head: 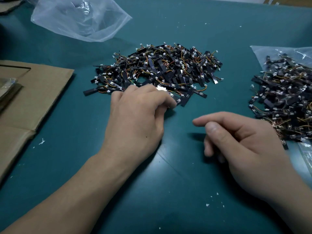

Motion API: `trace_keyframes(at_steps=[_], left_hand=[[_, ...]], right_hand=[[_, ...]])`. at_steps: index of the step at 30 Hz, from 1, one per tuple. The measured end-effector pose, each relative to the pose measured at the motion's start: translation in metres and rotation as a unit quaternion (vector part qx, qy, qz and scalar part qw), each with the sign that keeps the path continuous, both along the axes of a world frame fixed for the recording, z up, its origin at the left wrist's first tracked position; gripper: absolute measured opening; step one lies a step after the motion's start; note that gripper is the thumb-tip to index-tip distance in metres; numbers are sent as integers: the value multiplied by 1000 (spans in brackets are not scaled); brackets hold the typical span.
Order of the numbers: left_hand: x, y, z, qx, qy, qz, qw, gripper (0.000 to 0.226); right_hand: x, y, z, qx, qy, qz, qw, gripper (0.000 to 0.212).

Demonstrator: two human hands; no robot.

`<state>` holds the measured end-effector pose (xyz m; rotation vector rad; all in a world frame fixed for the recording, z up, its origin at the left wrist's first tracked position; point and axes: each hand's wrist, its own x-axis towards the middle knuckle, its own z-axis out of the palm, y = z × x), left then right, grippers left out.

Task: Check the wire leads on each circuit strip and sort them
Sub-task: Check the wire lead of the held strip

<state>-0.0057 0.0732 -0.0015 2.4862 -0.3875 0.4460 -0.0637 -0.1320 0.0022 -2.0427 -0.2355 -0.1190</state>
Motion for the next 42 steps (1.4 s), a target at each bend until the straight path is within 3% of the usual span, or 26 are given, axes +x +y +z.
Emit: trace_keyframes(at_steps=[3, 7, 12, 17, 19, 23, 29, 35, 40, 42], left_hand=[[2, 0, -1, -70, -47, -60, 995, 22], [-1, -3, 1, -105, -61, -180, 976, 20], [-2, -4, 1, -131, -19, -248, 960, 20], [-9, -12, 6, -251, -2, -240, 938, 21], [-12, -14, 7, -258, 9, -242, 935, 20], [-10, -12, 9, -300, 67, -206, 929, 21], [-13, -15, 12, -342, 87, -203, 913, 24], [-10, -15, 14, -376, 118, -194, 898, 20], [-11, -16, 11, -385, 183, -218, 878, 22], [-13, -15, 12, -350, 215, -241, 879, 26]], right_hand=[[2, -2, -2, 53, -9, -22, 998, 24], [4, -2, -4, 114, -2, -24, 993, 44], [2, -1, -2, 15, 5, -7, 1000, 28], [0, 1, -1, -5, 5, 13, 1000, 22], [1, 0, -1, -44, -11, 11, 999, 15], [-1, 1, 3, -47, -15, 7, 999, 26], [-2, 3, 5, -39, -3, -9, 999, 29], [-1, 3, 3, -90, -28, -4, 996, 30], [-1, 0, 3, 2, -49, -14, 999, 27], [0, 0, 4, -3, -52, -18, 998, 28]])
